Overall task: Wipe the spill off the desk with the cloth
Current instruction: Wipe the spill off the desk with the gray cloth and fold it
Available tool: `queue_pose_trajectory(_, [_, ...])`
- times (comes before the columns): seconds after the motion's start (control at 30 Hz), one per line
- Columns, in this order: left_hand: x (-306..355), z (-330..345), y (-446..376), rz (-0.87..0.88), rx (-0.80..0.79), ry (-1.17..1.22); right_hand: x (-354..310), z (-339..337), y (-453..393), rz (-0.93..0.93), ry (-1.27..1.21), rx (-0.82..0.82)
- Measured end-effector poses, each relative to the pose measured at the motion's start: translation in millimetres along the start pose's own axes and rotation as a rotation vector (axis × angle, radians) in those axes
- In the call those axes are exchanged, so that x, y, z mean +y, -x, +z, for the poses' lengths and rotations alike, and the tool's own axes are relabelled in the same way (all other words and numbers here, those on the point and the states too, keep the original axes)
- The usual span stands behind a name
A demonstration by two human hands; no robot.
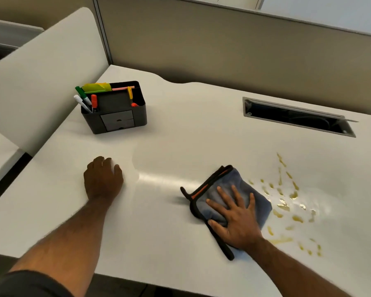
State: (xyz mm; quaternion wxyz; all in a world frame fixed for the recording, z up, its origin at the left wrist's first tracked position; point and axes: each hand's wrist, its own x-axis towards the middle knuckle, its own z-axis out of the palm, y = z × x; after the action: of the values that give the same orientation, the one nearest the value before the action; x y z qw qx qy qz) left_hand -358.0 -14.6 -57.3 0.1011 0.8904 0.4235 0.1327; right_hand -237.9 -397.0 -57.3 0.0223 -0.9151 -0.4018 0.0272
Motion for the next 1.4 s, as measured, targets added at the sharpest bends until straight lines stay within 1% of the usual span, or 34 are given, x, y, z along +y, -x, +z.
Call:
queue_pose_trajectory(0.1, [3, 2, -4, 0.003, -0.026, 0.020, 17, -2, -8, 0.233, 0.019, 0.009])
queue_pose_trajectory(0.2, [6, 5, -6, 0.008, -0.103, 0.029, 30, -4, -19, 0.417, -0.002, -0.028])
queue_pose_trajectory(0.27, [7, 8, -5, 0.002, -0.139, 0.025, 29, -4, -28, 0.475, -0.024, -0.033])
queue_pose_trajectory(0.43, [11, 12, -3, -0.005, -0.117, 0.018, 18, -6, -59, 0.565, -0.085, 0.002])
queue_pose_trajectory(0.53, [10, 13, -3, -0.021, -0.135, 0.017, 6, -6, -90, 0.554, -0.109, 0.013])
queue_pose_trajectory(0.63, [9, 15, -4, -0.023, -0.132, 0.023, -12, -5, -118, 0.476, -0.101, 0.017])
queue_pose_trajectory(0.73, [8, 15, -3, -0.018, -0.119, 0.018, -38, -5, -142, 0.363, -0.091, 0.011])
queue_pose_trajectory(0.83, [7, 15, -3, -0.013, -0.115, 0.018, -63, -1, -151, 0.203, -0.090, 0.013])
queue_pose_trajectory(0.9, [5, 15, -4, -0.009, -0.127, 0.027, -66, 2, -152, 0.135, -0.095, 0.009])
queue_pose_trajectory(1.03, [2, 11, -4, 0.002, -0.134, 0.033, -49, 4, -152, 0.074, -0.110, 0.021])
queue_pose_trajectory(1.17, [3, 10, -4, 0.006, -0.132, 0.029, -18, 3, -151, 0.109, -0.084, 0.008])
queue_pose_trajectory(1.4, [4, 12, -5, 0.009, -0.123, 0.005, 76, -9, -147, 0.321, -0.038, -0.020])
